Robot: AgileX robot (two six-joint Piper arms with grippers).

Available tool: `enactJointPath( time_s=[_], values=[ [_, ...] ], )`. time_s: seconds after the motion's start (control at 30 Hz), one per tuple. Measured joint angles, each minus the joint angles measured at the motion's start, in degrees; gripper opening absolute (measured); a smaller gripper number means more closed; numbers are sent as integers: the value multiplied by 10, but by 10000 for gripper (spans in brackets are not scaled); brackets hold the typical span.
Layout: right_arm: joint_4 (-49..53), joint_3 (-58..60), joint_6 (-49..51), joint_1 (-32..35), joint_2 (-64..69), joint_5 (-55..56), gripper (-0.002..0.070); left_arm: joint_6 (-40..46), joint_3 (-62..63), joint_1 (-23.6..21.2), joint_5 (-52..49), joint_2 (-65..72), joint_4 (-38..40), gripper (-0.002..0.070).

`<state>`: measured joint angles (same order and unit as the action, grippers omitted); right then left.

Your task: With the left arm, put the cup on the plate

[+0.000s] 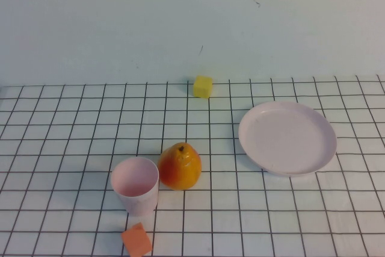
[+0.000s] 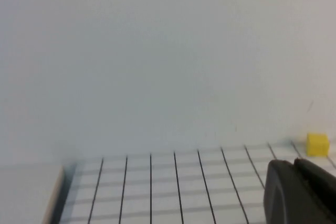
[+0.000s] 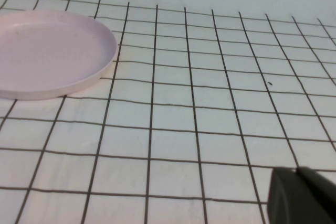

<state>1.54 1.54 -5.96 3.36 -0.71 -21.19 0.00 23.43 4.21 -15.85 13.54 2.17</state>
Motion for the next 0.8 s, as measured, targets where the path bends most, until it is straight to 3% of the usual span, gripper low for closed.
enactJointPath(
  time_s=[0.13,0.37,0.57,0.63,0.8],
  values=[
    [0,0,0,0,0,0,-2,0,67,0,-84,117,5,-2],
    [0,0,0,0,0,0,-2,3,92,0,-27,291,79,-1],
    [0,0,0,0,0,0,-2,31,187,0,-116,444,112,20],
    [0,0,0,0,0,0,-2,71,226,0,-153,496,139,92],
    [0,0,0,0,0,0,-2,170,299,0,-218,594,227,391]
  ],
)
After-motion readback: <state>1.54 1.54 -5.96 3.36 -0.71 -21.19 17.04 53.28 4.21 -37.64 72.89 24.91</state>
